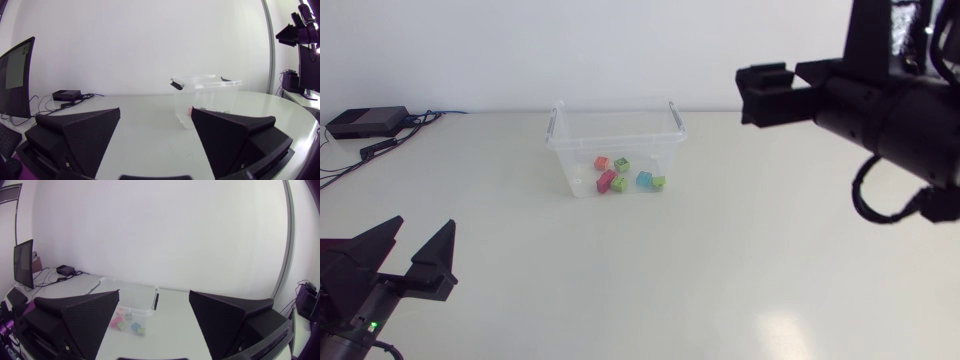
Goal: Place the duplo bricks in the container
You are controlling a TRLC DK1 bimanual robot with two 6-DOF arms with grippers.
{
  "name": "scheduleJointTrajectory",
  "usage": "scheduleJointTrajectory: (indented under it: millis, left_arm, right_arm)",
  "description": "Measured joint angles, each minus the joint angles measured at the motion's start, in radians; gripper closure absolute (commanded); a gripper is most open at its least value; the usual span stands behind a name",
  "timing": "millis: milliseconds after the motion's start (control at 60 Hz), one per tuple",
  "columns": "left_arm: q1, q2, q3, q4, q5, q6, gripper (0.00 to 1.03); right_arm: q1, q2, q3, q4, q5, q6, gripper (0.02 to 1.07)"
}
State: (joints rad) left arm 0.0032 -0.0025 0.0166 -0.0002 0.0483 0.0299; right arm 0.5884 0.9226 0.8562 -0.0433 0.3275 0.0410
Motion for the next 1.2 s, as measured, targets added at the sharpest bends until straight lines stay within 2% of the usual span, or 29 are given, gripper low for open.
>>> scheduleJointTrajectory:
  millis: [133,567,733,833,1117,1200]
  left_arm:
    - [0.0,0.0,0.0,0.0,0.0,0.0,0.04]
    - [0.0,0.0,0.0,0.0,0.0,0.0,0.04]
    - [0.0,0.0,0.0,0.0,0.0,0.0,0.04]
    - [0.0,0.0,0.0,0.0,0.0,0.0,0.04]
    - [0.0,0.0,0.0,0.0,0.0,0.0,0.04]
    - [0.0,0.0,0.0,0.0,0.0,0.0,0.04]
  right_arm:
    - [0.0,-0.172,-0.158,0.007,0.0,-0.028,0.06]
    - [0.021,-0.65,-0.474,-0.01,-0.006,-0.145,0.06]
    - [0.044,-0.88,-0.619,-0.078,-0.074,-0.194,0.06]
    - [0.062,-0.918,-0.653,-0.1,-0.111,-0.206,0.06]
    - [0.085,-0.921,-0.737,-0.088,-0.306,-0.227,0.06]
    - [0.085,-0.921,-0.77,-0.082,-0.328,-0.231,0.06]
